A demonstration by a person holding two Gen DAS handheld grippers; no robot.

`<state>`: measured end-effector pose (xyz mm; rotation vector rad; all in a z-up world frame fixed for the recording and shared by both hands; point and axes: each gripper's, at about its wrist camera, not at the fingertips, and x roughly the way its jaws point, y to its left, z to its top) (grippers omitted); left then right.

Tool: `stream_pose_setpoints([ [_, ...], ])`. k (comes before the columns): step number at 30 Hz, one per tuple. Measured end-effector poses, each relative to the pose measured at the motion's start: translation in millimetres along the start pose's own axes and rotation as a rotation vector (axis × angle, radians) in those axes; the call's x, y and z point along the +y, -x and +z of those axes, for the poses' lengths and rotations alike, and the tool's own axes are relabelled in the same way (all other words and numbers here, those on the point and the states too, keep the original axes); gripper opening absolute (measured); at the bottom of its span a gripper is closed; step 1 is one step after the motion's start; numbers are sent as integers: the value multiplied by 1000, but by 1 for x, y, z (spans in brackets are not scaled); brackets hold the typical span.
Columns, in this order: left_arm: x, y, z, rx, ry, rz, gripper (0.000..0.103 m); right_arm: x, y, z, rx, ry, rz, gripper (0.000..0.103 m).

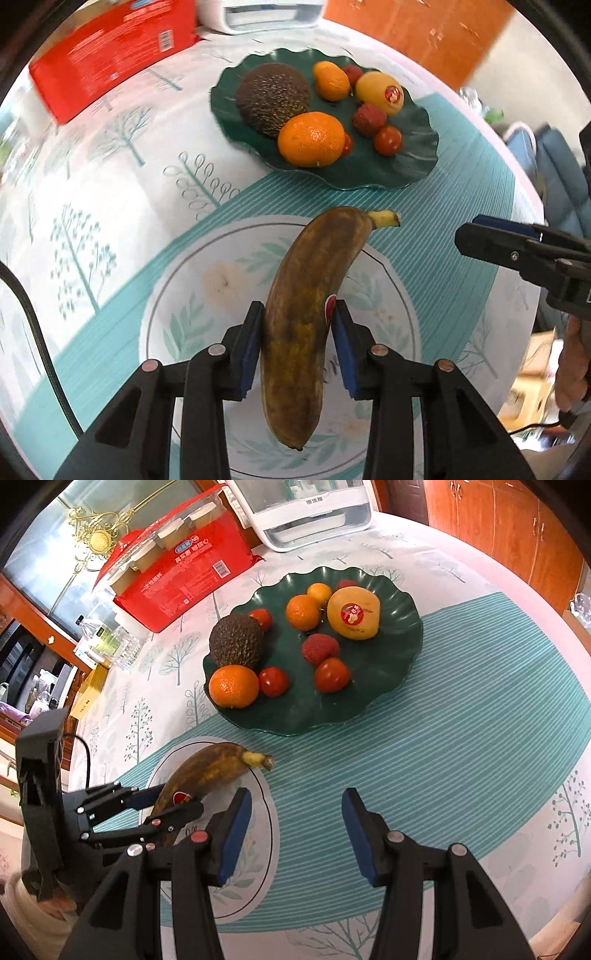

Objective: Organize fruits
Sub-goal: 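Close the left tool on the middle of the brown banana and lift it, then carry the banana onto the green plate and open the left tool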

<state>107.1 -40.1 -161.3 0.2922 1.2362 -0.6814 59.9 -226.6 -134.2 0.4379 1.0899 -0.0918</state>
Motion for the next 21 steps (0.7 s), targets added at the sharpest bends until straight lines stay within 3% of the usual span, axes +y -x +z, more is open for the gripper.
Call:
stream_pose_setpoints([
  [7,-3,22,-16,-77,75,15,35,-5,11,-4,-11,20,13,51],
  [13,-16,44,17,-136,137,42,35,-11,28,3,-31,48,17,51],
  [21,-42,50,71,-204,255,80,35,-18,53,42,-86,125,4,51],
])
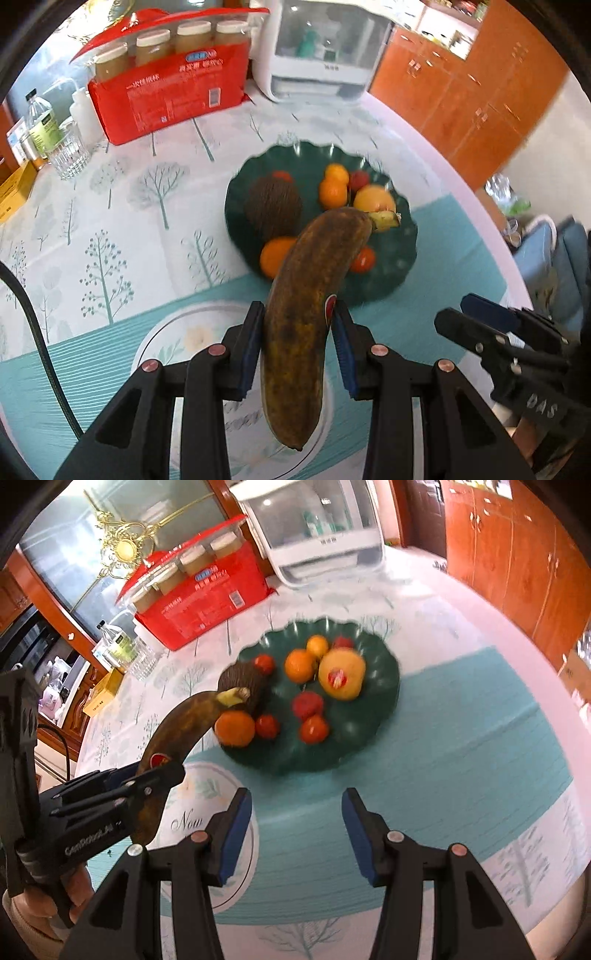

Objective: Organize fruits
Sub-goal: 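Carry the banana onto the green plate and open the left tool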

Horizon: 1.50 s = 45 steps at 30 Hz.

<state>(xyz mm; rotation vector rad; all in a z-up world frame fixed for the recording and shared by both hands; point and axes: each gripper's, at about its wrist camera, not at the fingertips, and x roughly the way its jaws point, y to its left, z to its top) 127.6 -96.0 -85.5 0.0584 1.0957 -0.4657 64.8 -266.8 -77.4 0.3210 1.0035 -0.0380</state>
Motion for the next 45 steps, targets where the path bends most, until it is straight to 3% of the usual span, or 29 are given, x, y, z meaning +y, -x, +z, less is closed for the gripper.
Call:
stream_pose_setpoints([
  [6,-18,-11,31,-30,93,20,35,-13,6,39,-31,76,-14,51],
  [14,-27,-52,72,-54,210,91,35,-32,-21,73,1,125,13,51],
  [22,-25,-106,84,1,360,151,35,-49,-45,83,56,161,57,51],
  [32,-42,-112,88,-14,327,219,37,-61,-59,93,90,187,84,51],
  [37,-43,-98,86,-33,320,233,59,-59,-62,95,95,203,91,51],
  [45,-34,-78,74,-48,329,265,71,-45,-61,92,94,237,101,51],
])
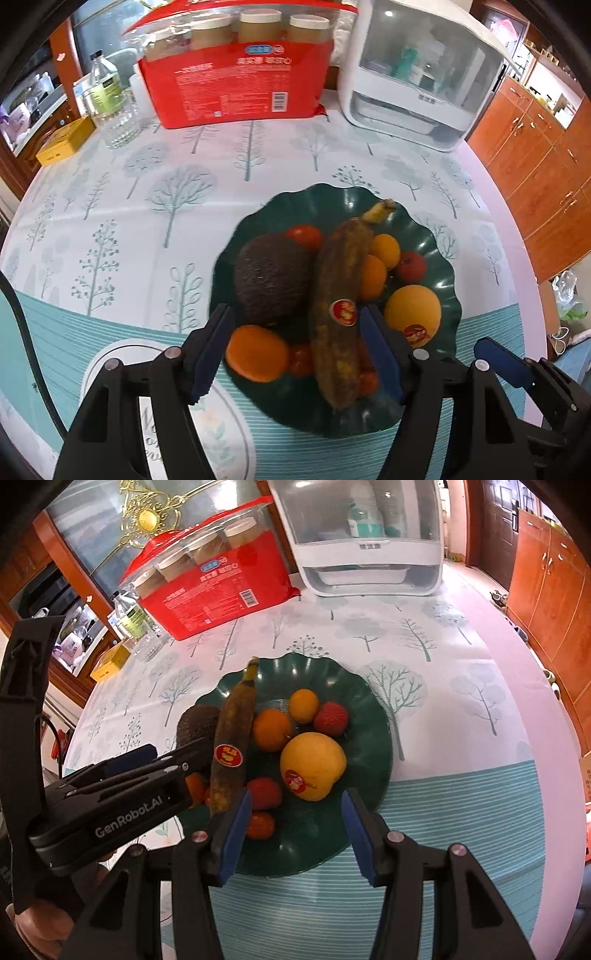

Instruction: Organize fruits

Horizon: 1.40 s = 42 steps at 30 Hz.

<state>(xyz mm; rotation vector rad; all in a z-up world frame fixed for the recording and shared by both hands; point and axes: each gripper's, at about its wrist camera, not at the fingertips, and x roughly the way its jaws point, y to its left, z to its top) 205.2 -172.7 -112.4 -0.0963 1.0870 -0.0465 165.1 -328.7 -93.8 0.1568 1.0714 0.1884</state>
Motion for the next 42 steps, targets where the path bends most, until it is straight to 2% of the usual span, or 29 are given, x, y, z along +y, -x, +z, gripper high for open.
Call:
stream_pose_setpoints([
  [7,18,14,-7,-3,14,5,79,12,10,-1,-15,17,-11,51],
  [16,41,41,-21,0,-24,14,92,32,21,-13,-13,-3,-18,51],
  [24,65,78,-45,-17,-78,44,93,63,40,-39,-1,-16,-19,51],
  [33,91,134,-73,-28,-71,36,94,95,77,-66,-11,-34,-31,55],
  [42,113,178,-87,-68,-82,74,99,131,111,-85,-48,-40,-33,57],
])
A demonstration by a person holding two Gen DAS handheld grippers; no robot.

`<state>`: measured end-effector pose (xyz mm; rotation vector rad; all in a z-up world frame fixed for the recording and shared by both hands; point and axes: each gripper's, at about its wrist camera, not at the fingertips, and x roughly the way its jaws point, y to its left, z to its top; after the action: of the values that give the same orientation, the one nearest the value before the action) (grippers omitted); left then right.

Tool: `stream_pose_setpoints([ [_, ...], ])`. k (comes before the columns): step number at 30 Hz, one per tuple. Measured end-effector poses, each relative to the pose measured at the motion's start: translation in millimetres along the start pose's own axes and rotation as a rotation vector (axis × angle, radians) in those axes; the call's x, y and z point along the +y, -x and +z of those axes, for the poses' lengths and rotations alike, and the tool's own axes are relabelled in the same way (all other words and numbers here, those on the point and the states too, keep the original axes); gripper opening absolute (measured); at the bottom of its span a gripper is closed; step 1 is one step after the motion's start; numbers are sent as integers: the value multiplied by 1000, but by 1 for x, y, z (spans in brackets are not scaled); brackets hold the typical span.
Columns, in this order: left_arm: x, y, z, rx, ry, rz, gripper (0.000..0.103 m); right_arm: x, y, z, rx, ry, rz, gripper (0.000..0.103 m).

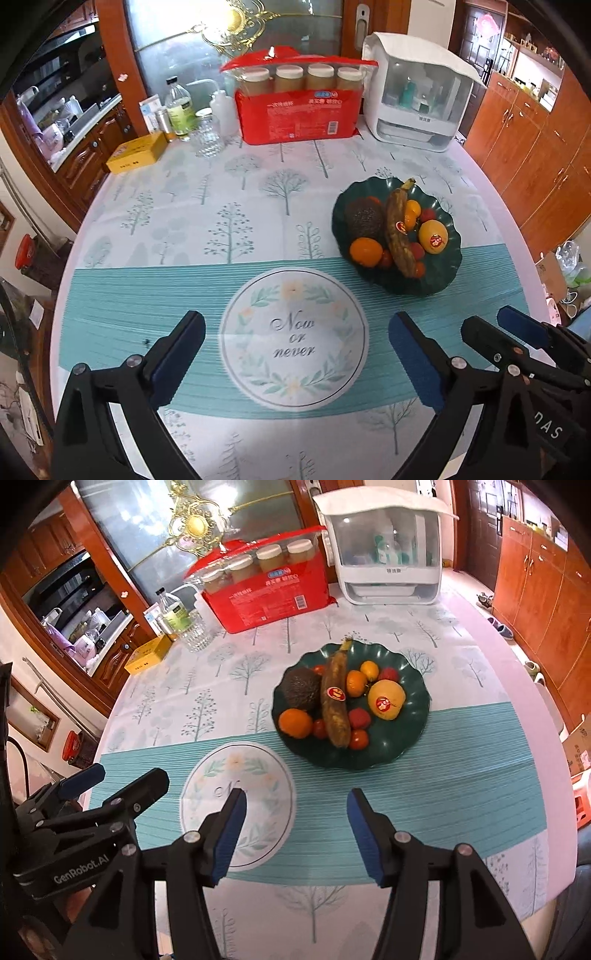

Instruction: Organize fruits

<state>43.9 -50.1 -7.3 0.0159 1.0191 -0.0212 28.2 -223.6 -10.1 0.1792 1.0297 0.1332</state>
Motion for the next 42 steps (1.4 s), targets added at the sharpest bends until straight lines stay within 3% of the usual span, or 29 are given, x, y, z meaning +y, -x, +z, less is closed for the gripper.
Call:
stream_pose_setpoints([
  [9,21,20,-14,-12,-2,46,99,35,22,-10,-65,63,-53,57],
  [16,31,21,-23,14,18,54,99,45,22,-17,-56,60,-52,57],
  [42,31,22,-25,13,21,40,99,46,24,-19,-62,60,-61,57],
])
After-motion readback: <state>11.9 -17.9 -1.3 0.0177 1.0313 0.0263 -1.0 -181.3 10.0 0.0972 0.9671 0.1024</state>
